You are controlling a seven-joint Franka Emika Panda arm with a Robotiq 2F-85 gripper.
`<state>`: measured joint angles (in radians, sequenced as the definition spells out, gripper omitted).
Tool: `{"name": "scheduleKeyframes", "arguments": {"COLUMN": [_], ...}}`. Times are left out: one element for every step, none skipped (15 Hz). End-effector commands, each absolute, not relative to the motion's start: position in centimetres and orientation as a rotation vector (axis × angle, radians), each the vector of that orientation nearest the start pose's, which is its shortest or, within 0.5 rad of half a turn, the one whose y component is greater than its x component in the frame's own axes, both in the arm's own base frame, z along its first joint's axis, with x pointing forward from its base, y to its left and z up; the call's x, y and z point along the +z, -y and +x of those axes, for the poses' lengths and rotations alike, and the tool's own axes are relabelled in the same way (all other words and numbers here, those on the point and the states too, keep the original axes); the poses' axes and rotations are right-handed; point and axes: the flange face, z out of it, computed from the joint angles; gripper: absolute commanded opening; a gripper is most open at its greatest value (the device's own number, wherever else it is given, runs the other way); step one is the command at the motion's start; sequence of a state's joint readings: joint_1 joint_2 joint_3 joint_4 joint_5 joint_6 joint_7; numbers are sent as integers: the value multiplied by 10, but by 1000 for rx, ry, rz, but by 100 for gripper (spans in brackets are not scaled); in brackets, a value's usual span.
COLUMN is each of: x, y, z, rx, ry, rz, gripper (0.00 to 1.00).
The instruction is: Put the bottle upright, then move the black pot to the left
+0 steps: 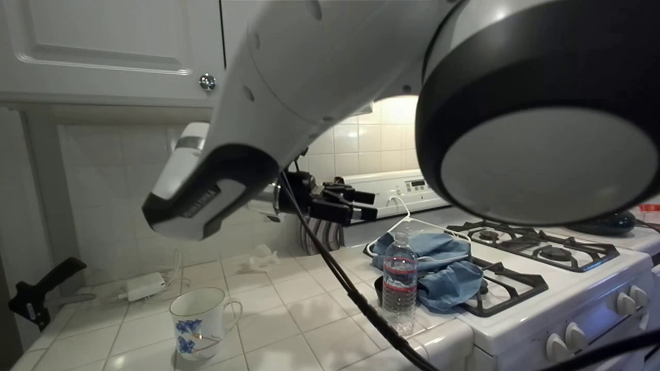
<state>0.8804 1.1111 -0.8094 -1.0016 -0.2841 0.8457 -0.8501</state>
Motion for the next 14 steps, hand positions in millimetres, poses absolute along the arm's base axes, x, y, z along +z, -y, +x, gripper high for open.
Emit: {"name": "scheduleKeyframes", "arguments": {"x": [353, 366, 377, 386, 395, 401, 405, 411, 413, 415, 418, 420, 420, 420], "y": [-204, -200, -195, -190, -187, -181, -175, -169, -163, -159, -155, -151, -148, -145], "z": [591, 585, 581, 579, 578, 578, 579, 578, 578, 578, 578, 576, 575, 572], "rx": [-1364, -1335, -1292, -1237, -1173, -1104, -1034, -962, -892, -816, -742, -670, -598, -526], "ry": [-785, -786, -785, -793, -812, -829, -852, -874, -896, -921, -951, -980, -1008, -1035], "rz": [2092, 2144, 2194, 2235, 2264, 2289, 2306, 2326, 2342, 2345, 2339, 2336, 2336, 2334], "gripper": [100, 100, 100, 100, 100, 100, 100, 100, 100, 100, 100, 100, 100, 100]}}
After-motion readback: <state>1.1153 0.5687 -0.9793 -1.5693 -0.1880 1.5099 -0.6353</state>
